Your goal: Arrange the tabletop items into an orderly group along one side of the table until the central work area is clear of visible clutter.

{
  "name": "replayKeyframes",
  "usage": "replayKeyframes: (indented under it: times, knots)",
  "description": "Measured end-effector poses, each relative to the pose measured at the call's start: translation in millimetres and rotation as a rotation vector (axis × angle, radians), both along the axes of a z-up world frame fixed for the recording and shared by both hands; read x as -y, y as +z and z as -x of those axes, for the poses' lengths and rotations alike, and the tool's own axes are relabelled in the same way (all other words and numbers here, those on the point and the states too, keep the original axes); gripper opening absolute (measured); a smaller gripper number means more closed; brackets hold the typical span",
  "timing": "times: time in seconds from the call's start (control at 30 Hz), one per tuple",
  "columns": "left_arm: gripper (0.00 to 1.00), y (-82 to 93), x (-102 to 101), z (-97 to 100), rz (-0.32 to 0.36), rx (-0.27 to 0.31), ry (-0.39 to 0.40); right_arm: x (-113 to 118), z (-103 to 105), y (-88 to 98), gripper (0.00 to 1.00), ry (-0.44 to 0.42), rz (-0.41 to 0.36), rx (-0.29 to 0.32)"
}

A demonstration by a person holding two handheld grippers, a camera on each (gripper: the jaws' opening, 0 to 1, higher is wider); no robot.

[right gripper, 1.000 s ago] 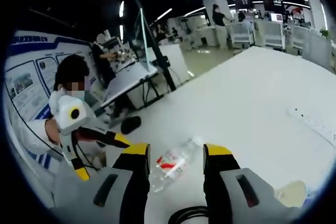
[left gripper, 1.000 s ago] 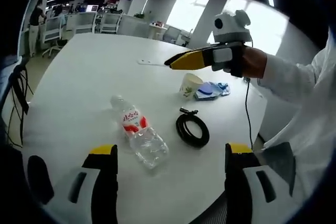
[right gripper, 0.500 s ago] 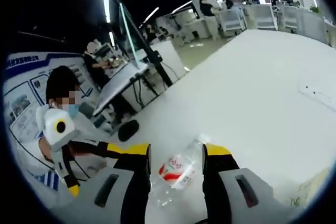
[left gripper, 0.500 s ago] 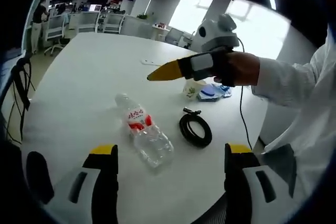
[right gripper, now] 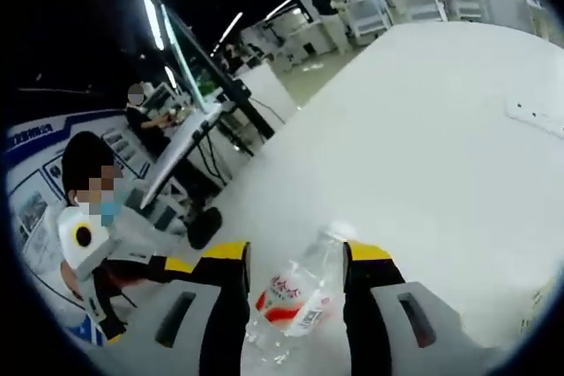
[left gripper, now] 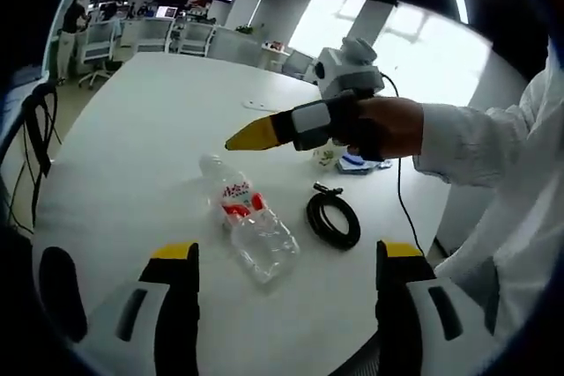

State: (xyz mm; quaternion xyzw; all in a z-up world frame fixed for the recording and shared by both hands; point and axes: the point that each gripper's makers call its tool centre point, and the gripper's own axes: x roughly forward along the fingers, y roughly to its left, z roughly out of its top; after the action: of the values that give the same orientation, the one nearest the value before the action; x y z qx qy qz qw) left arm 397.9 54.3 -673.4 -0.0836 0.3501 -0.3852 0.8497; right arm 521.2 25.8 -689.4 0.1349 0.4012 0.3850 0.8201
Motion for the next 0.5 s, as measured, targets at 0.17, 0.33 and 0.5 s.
replayKeyframes:
  times: [0.17, 0.33, 0.5]
  knots:
    - [0.84, -2.9, -2.1, -1.6, 0.003, -0.004, 0.008, -1.2, -2.6, -6.0, 0.43, -0.015, 0.002, -0.014]
    - [0.84, -5.7, -3.4, -2.0, 0.006, -0.008, 0.016, -0.8, -5.1, -11.6, 0.42, -0.039, -0.019, -0.050]
    - [0.84, -8.1, -1.7, -1.8, 0.012, -0.013, 0.018, -1.9, -5.0, -16.3, 0.43, -0.047, -0.029, -0.078]
